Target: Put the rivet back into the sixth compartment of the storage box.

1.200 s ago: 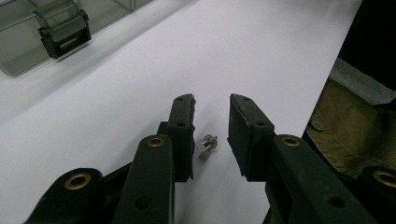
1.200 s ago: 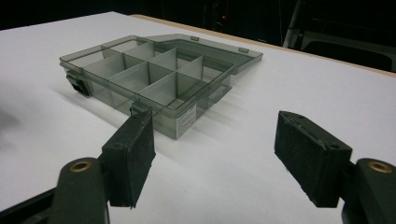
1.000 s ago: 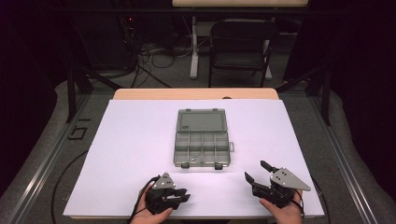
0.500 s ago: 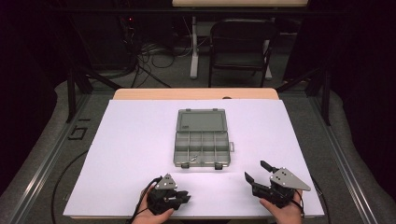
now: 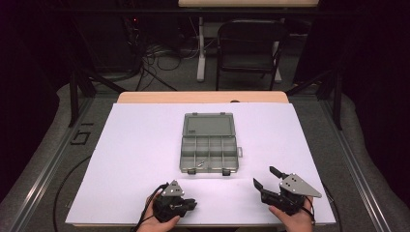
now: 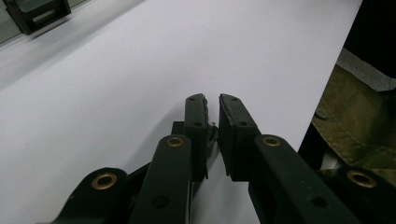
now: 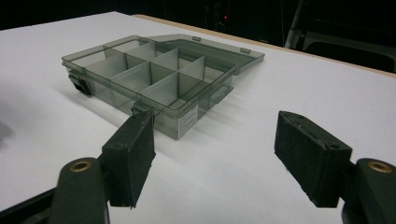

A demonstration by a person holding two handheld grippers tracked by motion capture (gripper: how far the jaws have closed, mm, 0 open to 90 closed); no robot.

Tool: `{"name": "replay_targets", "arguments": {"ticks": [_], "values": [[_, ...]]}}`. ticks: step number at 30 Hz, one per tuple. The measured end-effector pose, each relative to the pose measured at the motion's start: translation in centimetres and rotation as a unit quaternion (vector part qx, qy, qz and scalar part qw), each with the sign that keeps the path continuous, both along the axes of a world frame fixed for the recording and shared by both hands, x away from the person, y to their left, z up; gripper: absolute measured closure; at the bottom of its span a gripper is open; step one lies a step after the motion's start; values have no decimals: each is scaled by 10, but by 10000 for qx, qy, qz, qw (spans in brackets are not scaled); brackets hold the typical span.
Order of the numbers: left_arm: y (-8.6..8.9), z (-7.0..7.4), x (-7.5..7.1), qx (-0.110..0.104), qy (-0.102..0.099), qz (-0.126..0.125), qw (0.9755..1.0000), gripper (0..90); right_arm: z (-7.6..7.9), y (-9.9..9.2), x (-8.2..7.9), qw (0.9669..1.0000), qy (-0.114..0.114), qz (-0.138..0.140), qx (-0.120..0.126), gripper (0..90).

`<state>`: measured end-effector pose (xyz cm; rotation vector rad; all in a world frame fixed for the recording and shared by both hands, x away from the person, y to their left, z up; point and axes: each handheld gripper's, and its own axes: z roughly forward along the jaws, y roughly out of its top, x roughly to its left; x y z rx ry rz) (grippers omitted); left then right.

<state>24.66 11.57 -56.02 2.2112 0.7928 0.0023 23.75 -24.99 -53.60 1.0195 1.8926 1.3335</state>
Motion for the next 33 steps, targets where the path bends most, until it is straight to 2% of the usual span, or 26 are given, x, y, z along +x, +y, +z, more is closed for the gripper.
{"name": "replay_targets", "arguments": {"ticks": [13, 25, 27, 31, 33], "values": [[1, 2, 1, -16, -64, 46, 10000, 824, 0, 0, 0, 10000, -3, 4, -6, 285], [14, 11, 8, -271, -185, 361, 9988, 824, 0, 1, 1, 10000, 10, 7, 9, 285], [15, 13, 9, -288, -265, 409, 9984, 824, 0, 2, 0, 10000, 10, 24, -6, 286], [15, 16, 11, -426, -302, 564, 9970, 824, 0, 1, 0, 10000, -10, 19, 8, 285], [15, 18, 13, -424, -345, 611, 9966, 824, 0, 1, 1, 10000, -15, 26, 17, 286]]}}
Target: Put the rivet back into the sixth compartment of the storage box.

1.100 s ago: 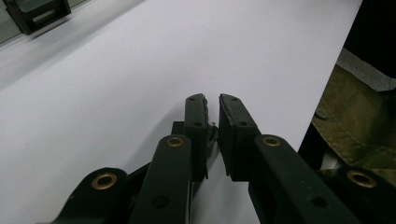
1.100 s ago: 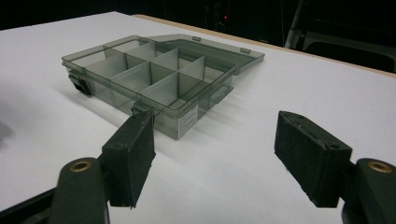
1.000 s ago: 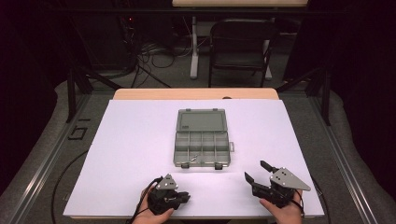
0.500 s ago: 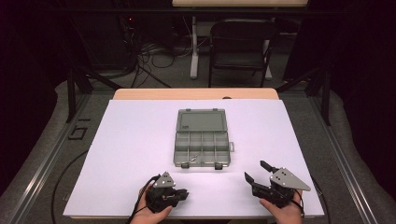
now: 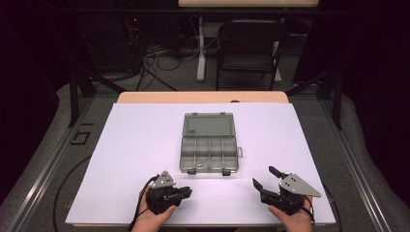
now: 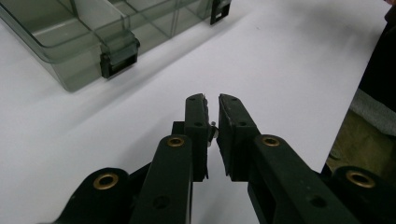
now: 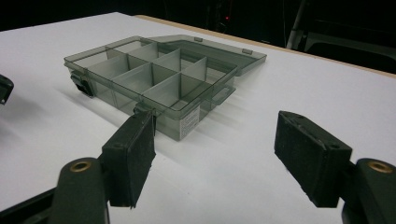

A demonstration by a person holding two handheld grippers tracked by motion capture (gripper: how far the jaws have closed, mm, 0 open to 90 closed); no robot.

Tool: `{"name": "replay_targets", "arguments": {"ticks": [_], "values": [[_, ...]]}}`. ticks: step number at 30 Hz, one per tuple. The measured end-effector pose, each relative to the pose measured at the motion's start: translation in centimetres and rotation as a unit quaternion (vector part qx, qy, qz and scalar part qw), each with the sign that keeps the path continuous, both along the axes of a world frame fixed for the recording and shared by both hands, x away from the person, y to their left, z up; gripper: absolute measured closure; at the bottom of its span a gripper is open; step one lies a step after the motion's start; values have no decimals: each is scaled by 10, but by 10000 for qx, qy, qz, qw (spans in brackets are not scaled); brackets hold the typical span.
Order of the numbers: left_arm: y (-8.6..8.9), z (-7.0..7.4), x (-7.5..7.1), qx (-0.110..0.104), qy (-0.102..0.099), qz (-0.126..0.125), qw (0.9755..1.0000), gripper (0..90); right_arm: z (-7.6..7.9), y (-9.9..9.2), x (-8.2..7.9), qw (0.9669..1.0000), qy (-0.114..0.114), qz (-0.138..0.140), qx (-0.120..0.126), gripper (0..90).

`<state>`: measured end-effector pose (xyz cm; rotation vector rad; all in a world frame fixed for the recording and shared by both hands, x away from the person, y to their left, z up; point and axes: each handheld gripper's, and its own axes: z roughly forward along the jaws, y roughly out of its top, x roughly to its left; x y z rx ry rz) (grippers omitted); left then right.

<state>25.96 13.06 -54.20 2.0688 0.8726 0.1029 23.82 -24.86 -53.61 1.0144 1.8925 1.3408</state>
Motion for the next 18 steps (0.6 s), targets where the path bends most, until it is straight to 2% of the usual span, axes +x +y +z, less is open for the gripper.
{"name": "replay_targets", "arguments": {"ticks": [2, 7, 13, 18], "values": [[0, 2, 2, -47, -14, 33, 10000, 824, 0, 0, 0, 10000, 30, 1, -9, 285], [0, 13, 11, 43, -237, 32, 9997, 824, -1, 1, 1, 10000, 19, 20, -48, 285], [0, 24, 23, -127, -252, 127, 9995, 824, 0, 1, 1, 10000, 18, 31, -43, 285], [-4, 30, 33, -180, -253, 159, 9994, 824, 0, 1, 1, 10000, 10, 31, -21, 285]]}}
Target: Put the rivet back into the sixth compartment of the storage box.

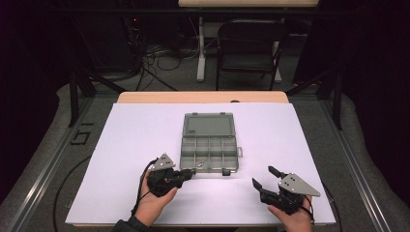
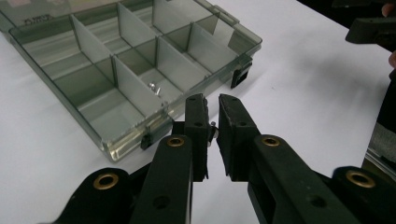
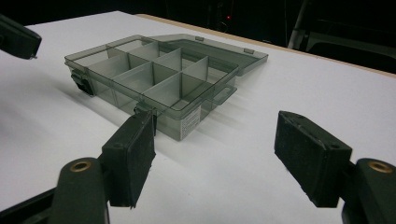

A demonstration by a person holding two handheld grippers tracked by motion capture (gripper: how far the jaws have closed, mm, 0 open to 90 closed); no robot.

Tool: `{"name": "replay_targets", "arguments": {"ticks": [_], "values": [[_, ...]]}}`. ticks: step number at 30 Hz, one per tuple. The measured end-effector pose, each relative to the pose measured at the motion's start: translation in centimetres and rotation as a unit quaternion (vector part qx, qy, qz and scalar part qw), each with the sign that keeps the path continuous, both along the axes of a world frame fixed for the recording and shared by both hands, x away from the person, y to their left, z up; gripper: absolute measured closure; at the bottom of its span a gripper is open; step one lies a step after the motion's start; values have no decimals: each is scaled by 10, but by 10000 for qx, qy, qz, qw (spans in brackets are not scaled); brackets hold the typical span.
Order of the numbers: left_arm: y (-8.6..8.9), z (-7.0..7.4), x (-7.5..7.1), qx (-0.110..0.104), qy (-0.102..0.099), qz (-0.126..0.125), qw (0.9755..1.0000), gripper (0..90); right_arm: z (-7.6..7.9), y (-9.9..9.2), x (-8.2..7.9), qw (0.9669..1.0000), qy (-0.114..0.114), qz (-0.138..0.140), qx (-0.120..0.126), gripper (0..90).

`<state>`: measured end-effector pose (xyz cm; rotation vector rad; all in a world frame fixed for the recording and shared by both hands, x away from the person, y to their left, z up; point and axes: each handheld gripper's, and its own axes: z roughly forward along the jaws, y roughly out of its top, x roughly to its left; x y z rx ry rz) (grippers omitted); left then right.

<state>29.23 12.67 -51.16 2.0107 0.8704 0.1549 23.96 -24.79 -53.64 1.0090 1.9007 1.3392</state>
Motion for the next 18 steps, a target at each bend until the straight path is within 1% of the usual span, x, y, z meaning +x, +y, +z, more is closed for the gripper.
{"name": "replay_targets", "arguments": {"ticks": [1, 5, 8, 13, 15, 18], "values": [[-2, 3, 3, -20, -19, 8, 10000, 824, 0, 0, 0, 10000, 9, -3, -4, 285], [-7, 9, 9, -109, -34, 8, 9999, 824, 0, 0, 0, 10000, 6, -4, -6, 285], [-12, 12, 14, -87, -70, -12, 9999, 824, 0, 0, 0, 10000, 11, -3, -1, 285], [-20, 17, 21, -163, -92, -13, 9998, 824, 0, 0, 0, 10000, 2, -4, -18, 285], [-23, 18, 24, -186, -126, 19, 9997, 824, 0, 0, 0, 10000, -4, -2, -19, 285], [-28, 19, 28, -216, -125, 40, 9997, 824, 0, -1, -1, 10000, 8, 10, -15, 285]]}}
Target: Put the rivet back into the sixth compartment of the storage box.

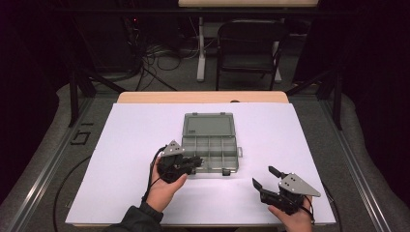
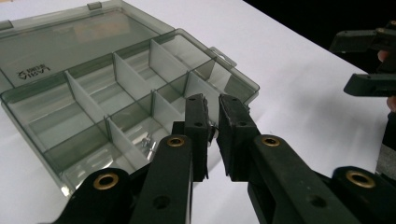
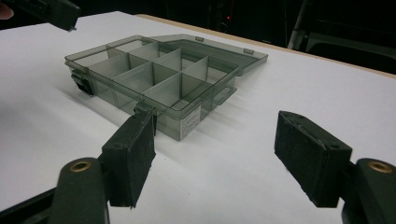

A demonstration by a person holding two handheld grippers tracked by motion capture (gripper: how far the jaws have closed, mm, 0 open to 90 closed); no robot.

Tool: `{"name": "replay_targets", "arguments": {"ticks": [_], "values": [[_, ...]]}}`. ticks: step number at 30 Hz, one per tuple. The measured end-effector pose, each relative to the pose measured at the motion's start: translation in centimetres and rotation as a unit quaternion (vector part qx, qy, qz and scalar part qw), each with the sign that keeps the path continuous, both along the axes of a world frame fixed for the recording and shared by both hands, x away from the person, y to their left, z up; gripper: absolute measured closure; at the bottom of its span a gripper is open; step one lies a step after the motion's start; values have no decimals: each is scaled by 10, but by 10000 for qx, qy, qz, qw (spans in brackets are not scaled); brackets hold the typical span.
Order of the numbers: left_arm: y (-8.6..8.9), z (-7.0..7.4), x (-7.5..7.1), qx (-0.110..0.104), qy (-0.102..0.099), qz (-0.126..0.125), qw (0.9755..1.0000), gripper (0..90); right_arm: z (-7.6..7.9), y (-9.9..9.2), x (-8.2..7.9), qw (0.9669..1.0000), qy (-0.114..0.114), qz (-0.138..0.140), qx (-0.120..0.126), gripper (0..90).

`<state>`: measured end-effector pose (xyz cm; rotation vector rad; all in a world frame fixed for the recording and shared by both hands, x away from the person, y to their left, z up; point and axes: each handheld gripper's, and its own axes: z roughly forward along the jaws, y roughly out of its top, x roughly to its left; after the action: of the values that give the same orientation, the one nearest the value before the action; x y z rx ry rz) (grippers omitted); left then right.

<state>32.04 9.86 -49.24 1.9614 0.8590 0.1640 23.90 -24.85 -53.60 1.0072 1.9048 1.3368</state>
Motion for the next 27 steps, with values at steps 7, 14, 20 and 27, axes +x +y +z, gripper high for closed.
{"name": "replay_targets", "arguments": {"ticks": [7, 14, 20, 27], "values": [[-8, -6, 12, 64, 61, 80, 9999, 824, 0, 0, 0, 10000, -21, -2, -2, 285], [-10, -15, 25, 135, 134, 276, 9994, 824, 0, 0, 0, 10000, -11, 8, -4, 285], [-13, -24, 33, 272, 223, 345, 9988, 824, 0, 0, 0, 10000, -13, 4, 7, 286], [-14, -33, 37, 343, 347, 435, 9979, 823, 0, 0, 0, 10000, -9, 7, 5, 285]]}}
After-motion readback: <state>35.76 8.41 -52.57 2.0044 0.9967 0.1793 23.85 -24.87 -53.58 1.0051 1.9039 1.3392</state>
